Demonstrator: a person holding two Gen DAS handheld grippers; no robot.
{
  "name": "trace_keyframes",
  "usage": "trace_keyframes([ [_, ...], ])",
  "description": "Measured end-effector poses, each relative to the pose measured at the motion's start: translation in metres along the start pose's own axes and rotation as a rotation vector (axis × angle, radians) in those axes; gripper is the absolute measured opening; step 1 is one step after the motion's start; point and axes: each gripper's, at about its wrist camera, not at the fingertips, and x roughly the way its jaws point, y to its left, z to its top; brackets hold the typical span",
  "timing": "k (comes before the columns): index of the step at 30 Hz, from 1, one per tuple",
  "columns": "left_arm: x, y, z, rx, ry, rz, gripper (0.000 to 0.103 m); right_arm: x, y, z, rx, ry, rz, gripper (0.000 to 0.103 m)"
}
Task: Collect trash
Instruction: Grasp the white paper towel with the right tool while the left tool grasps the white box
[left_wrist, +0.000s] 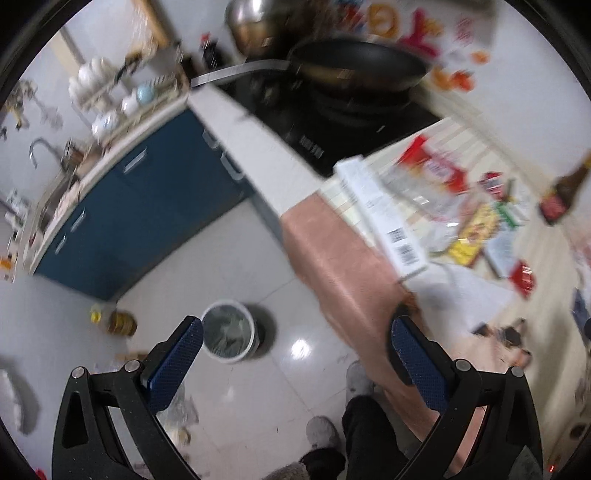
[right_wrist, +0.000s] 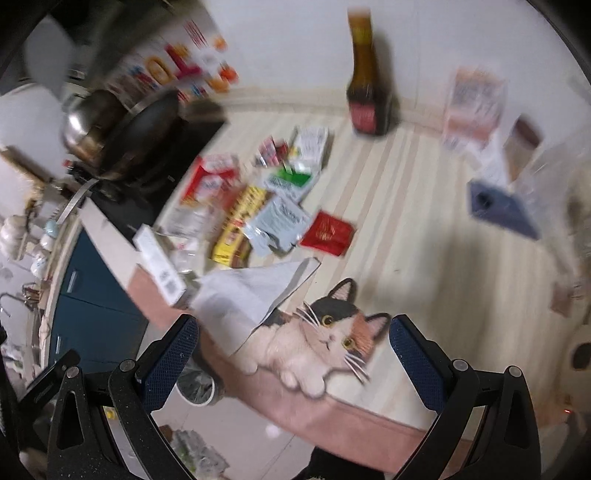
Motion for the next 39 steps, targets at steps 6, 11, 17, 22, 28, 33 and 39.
trace_keyframes([
  [6, 0.068, -0.020, 0.017, 0.003, 0.141, 0.084, 0.103, 0.112, 0.018, 0.020, -0.036, 0.139, -0.008, 0.103],
  [11, 0.093, -0.030, 0.027, -0.002, 0.200, 0.110, 0.103, 0.171, 0.067, 0.014, -0.214, 0.188, -0.048, 0.099],
  [17, 0.112, -0.038, 0.040, 0.016, 0.229, 0.131, 0.103, 0.204, 0.111, -0.008, -0.415, 0.183, -0.164, 0.078],
  [22, 0.120, -0.053, 0.047, 0.047, 0.244, 0.113, 0.103, 0.199, 0.123, -0.015, -0.498, 0.131, -0.149, 0.011],
  [28, 0.123, -0.082, 0.077, 0.065, 0.248, 0.012, 0.103, 0.174, 0.084, 0.003, -0.378, 0.131, -0.115, 0.005],
  [33, 0.155, -0.091, 0.116, -0.077, 0.348, -0.150, 0.103, 0.156, 0.057, 0.027, -0.303, 0.107, -0.156, 0.005],
  [39, 0.195, -0.101, 0.132, -0.217, 0.472, -0.287, 0.102, 0.158, 0.040, 0.044, -0.228, 0.099, -0.187, 0.005],
])
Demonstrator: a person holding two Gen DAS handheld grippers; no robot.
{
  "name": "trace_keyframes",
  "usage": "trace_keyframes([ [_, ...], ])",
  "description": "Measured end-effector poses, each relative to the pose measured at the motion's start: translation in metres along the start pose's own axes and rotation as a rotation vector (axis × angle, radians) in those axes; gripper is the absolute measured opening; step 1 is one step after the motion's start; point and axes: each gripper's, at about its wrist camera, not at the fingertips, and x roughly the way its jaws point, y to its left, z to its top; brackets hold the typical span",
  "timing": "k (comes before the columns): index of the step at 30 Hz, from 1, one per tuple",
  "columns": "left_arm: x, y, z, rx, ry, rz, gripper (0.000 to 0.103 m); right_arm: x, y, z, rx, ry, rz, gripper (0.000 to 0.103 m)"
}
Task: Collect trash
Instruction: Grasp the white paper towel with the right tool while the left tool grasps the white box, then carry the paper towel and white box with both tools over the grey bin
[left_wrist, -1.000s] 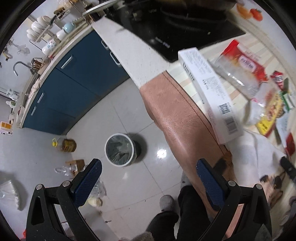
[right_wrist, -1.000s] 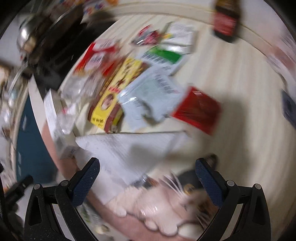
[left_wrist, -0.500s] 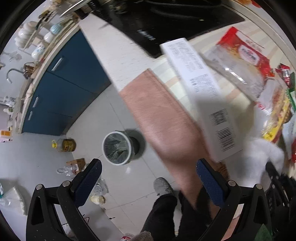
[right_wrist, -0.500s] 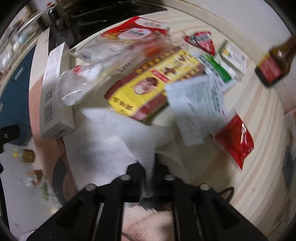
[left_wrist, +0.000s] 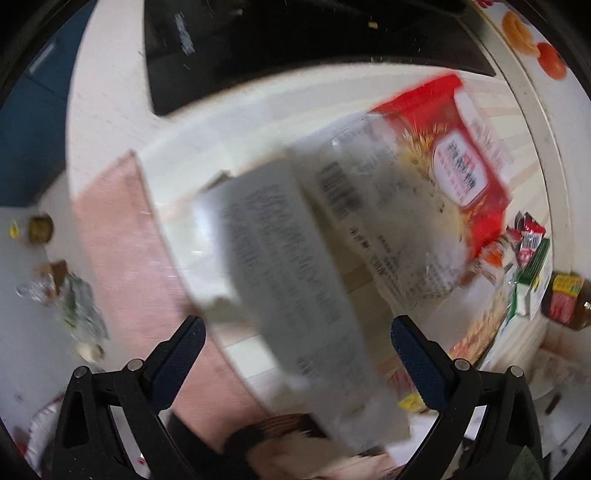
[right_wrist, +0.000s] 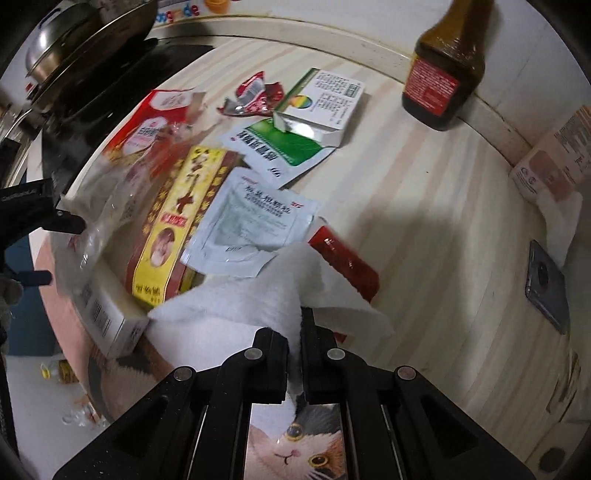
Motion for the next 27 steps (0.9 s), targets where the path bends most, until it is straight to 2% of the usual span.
trace_keyframes([
  [1, 0.002, -0.001, 0.000, 0.001, 0.002, -0.010, 0.090, 0.006, -0.007, 0.002, 0.003, -0.001, 0.001, 0.005],
  [2, 0.003, -0.002, 0.000, 0.011, 0.005, -0.004, 0.062, 0.007, -0.007, 0.003, 0.006, -0.002, 0.000, 0.005],
  [7, -0.005, 0.005, -0.005, 0.082, -0.027, 0.021, 0.049, 0.000, -0.017, -0.009, 0.019, 0.010, 0.007, 0.005],
  [12, -0.019, 0.013, -0.009, 0.269, -0.136, 0.207, 0.043, -0.005, -0.028, -0.016, 0.039, 0.021, -0.014, 0.005],
  [16, -0.008, 0.009, -0.015, 0.364, -0.085, 0.249, 0.045, 0.004, -0.040, -0.014, 0.054, 0.060, -0.006, 0.006],
  [18, -0.006, 0.007, -0.026, 0.388, -0.100, 0.270, 0.052, 0.008, -0.040, -0.014, 0.071, 0.076, -0.001, 0.014],
  [20, -0.002, 0.008, -0.036, 0.399, -0.090, 0.270, 0.054, 0.014, -0.034, -0.016, 0.061, 0.104, 0.010, 0.058],
  [21, -0.002, 0.010, -0.040, 0.398, -0.095, 0.276, 0.055, 0.017, -0.031, -0.017, 0.067, 0.106, 0.031, 0.065],
  [23, -0.003, 0.013, -0.044, 0.393, -0.102, 0.271, 0.054, 0.023, -0.023, -0.019, 0.060, 0.113, 0.055, 0.067],
  [25, 0.001, 0.014, -0.045, 0.382, -0.105, 0.260, 0.053, 0.029, -0.012, -0.025, 0.027, 0.117, 0.044, 0.070],
  [26, 0.001, 0.016, -0.048, 0.383, -0.109, 0.254, 0.045, 0.028, -0.006, -0.028, 0.005, 0.095, 0.025, 0.071],
  [27, 0.005, 0.024, -0.052, 0.385, -0.112, 0.239, 0.043, 0.028, 0.001, -0.031, -0.026, 0.083, -0.006, 0.071],
])
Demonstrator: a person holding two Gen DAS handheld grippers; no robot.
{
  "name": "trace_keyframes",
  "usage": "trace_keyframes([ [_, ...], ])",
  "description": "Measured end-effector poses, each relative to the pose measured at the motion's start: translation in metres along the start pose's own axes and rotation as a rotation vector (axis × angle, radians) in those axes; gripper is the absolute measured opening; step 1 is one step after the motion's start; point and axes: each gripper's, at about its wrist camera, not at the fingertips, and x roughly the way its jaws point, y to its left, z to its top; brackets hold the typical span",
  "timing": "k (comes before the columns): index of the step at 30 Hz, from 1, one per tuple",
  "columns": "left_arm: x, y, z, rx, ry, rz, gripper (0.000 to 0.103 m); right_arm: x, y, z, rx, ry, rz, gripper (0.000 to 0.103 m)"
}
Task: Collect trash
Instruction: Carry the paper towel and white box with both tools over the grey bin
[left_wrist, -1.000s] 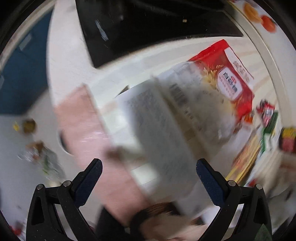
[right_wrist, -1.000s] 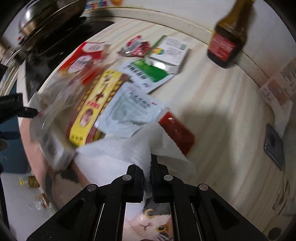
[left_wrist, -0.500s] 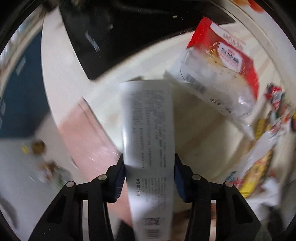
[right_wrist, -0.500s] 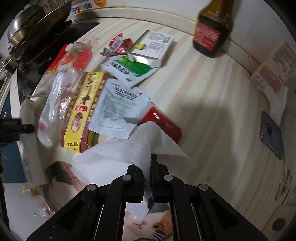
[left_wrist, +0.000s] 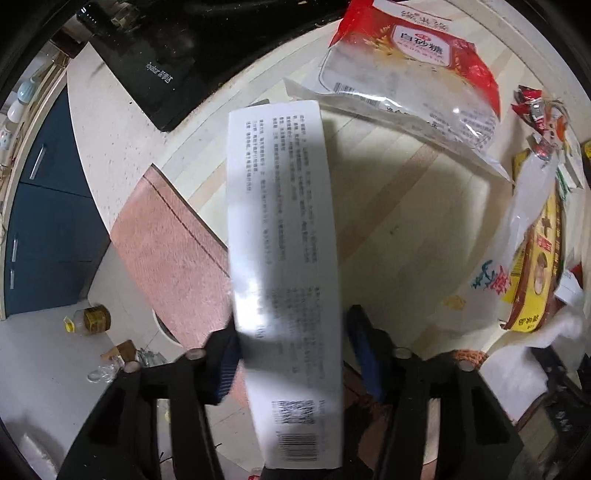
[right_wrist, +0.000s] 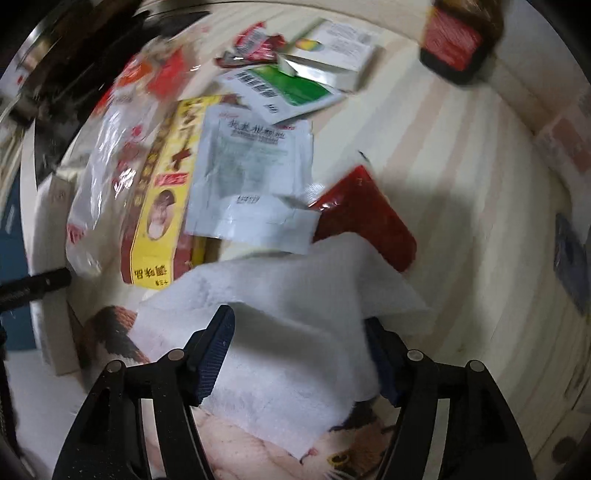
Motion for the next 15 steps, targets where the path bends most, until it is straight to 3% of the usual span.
trace_keyframes([
  [1, 0.003, 0.005, -0.004, 0.002, 0.002, 0.013, 0.043, 0.000, 0.006, -0.003, -0.028, -0.023, -0.031, 0.068],
  [3, 0.000, -0.005, -0.009, 0.012, -0.013, 0.043, 0.043, -0.006, 0.013, -0.007, -0.053, -0.072, -0.024, 0.048],
  [4, 0.000, -0.007, -0.011, 0.011, -0.017, 0.046, 0.043, -0.009, 0.017, -0.009, -0.071, -0.083, -0.032, 0.010],
  [5, -0.002, -0.006, -0.013, 0.007, -0.021, 0.045, 0.043, -0.009, 0.020, -0.009, -0.081, -0.073, -0.042, 0.003],
  [8, -0.014, -0.002, -0.022, -0.002, -0.044, 0.038, 0.043, -0.017, 0.020, -0.016, -0.056, -0.078, -0.005, 0.002],
  [15, -0.056, 0.024, -0.046, -0.010, -0.150, 0.004, 0.043, -0.072, 0.019, -0.033, -0.030, -0.184, 0.077, 0.002],
])
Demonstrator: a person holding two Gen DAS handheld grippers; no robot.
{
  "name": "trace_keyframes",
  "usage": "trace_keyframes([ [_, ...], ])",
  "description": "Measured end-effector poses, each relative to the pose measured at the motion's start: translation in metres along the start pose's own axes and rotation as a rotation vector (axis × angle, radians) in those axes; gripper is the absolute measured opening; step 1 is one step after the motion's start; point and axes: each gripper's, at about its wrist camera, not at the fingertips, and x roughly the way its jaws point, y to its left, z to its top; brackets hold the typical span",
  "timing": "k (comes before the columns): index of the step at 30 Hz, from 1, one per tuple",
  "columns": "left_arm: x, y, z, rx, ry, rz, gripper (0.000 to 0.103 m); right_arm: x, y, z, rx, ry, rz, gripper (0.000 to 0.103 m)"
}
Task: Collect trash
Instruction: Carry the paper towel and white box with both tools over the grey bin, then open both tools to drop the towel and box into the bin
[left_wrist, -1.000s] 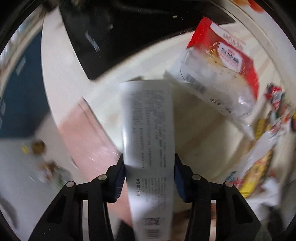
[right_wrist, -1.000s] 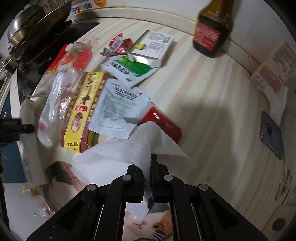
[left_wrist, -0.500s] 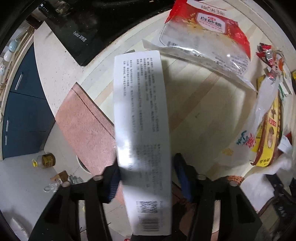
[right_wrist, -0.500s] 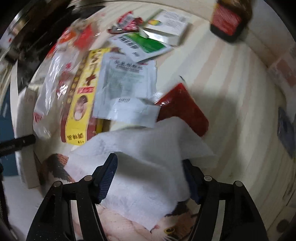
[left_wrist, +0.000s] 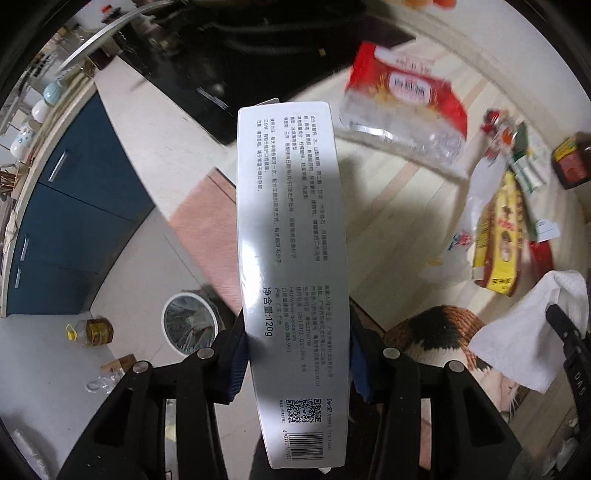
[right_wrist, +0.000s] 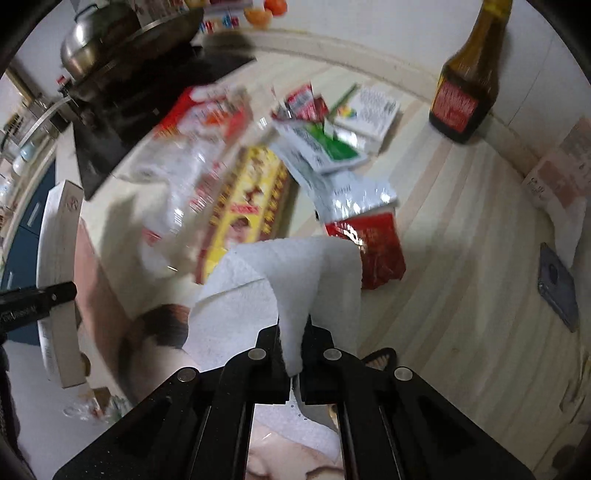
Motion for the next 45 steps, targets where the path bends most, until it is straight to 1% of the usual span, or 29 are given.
trace_keyframes([
  [3, -0.018, 0.019, -0.006, -0.010, -0.055, -0.015, 0.043, -0.024, 0.013, 0.019, 0.004, -0.047, 0.005, 0.002],
  [4, -0.024, 0.027, -0.008, -0.015, -0.074, -0.018, 0.043, -0.036, 0.024, 0.020, 0.000, -0.070, 0.006, 0.002],
  [7, -0.038, 0.051, -0.018, -0.028, -0.117, -0.026, 0.043, -0.047, 0.068, 0.036, -0.025, -0.123, 0.015, 0.002],
  [9, -0.041, 0.073, -0.021, -0.032, -0.138, -0.025, 0.043, -0.052, 0.096, 0.036, -0.048, -0.148, 0.020, 0.002],
  [11, -0.045, 0.102, -0.031, -0.044, -0.151, -0.025, 0.043, -0.052, 0.137, 0.033, -0.071, -0.164, 0.027, 0.002],
  [14, -0.046, 0.157, -0.052, -0.075, -0.166, -0.019, 0.043, -0.044, 0.197, 0.025, -0.098, -0.178, 0.045, 0.002],
  [16, -0.035, 0.194, -0.063, -0.105, -0.164, -0.006, 0.043, -0.032, 0.241, 0.017, -0.123, -0.172, 0.060, 0.002],
  [18, -0.017, 0.229, -0.074, -0.144, -0.143, 0.002, 0.043, -0.011, 0.289, 0.004, -0.147, -0.143, 0.088, 0.002],
  [21, 0.026, 0.285, -0.095, -0.211, -0.082, 0.008, 0.043, 0.031, 0.346, -0.018, -0.193, -0.090, 0.116, 0.002],
  [24, 0.088, 0.336, -0.117, -0.296, 0.002, -0.011, 0.043, 0.098, 0.402, -0.046, -0.240, 0.010, 0.140, 0.002],
  [26, 0.140, 0.366, -0.134, -0.359, 0.059, -0.026, 0.043, 0.154, 0.435, -0.071, -0.273, 0.086, 0.142, 0.002],
  [27, 0.174, 0.383, -0.145, -0.396, 0.094, -0.031, 0.043, 0.186, 0.451, -0.086, -0.288, 0.130, 0.144, 0.002],
  [29, 0.224, 0.406, -0.163, -0.443, 0.146, -0.036, 0.043, 0.244, 0.475, -0.113, -0.308, 0.203, 0.150, 0.002],
  [30, 0.261, 0.418, -0.174, -0.474, 0.185, -0.052, 0.043, 0.279, 0.488, -0.130, -0.318, 0.246, 0.154, 0.002],
  [31, 0.287, 0.427, -0.183, -0.495, 0.213, -0.066, 0.043, 0.305, 0.498, -0.145, -0.325, 0.276, 0.155, 0.002],
  [32, 0.313, 0.435, -0.192, -0.517, 0.241, -0.083, 0.043, 0.339, 0.509, -0.161, -0.338, 0.315, 0.159, 0.002],
  [33, 0.341, 0.441, -0.200, -0.539, 0.270, -0.111, 0.043, 0.366, 0.518, -0.174, -0.351, 0.341, 0.161, 0.002],
  [34, 0.373, 0.446, -0.209, -0.563, 0.300, -0.144, 0.043, 0.401, 0.530, -0.193, -0.369, 0.369, 0.158, 0.002],
  [36, 0.422, 0.453, -0.223, -0.598, 0.336, -0.188, 0.043, 0.446, 0.545, -0.216, -0.385, 0.409, 0.177, 0.002],
  [37, 0.449, 0.457, -0.232, -0.623, 0.359, -0.218, 0.043, 0.476, 0.555, -0.232, -0.393, 0.434, 0.188, 0.002],
  [38, 0.468, 0.460, -0.238, -0.642, 0.376, -0.241, 0.043, 0.494, 0.559, -0.240, -0.399, 0.449, 0.193, 0.002],
  [40, 0.507, 0.463, -0.250, -0.675, 0.403, -0.283, 0.043, 0.531, 0.570, -0.258, -0.417, 0.478, 0.204, 0.002],
  [41, 0.520, 0.469, -0.257, -0.682, 0.409, -0.290, 0.043, 0.548, 0.576, -0.265, -0.429, 0.485, 0.206, 0.002],
  [45, 0.556, 0.480, -0.274, -0.723, 0.416, -0.313, 0.044, 0.591, 0.597, -0.283, -0.494, 0.513, 0.234, 0.003],
])
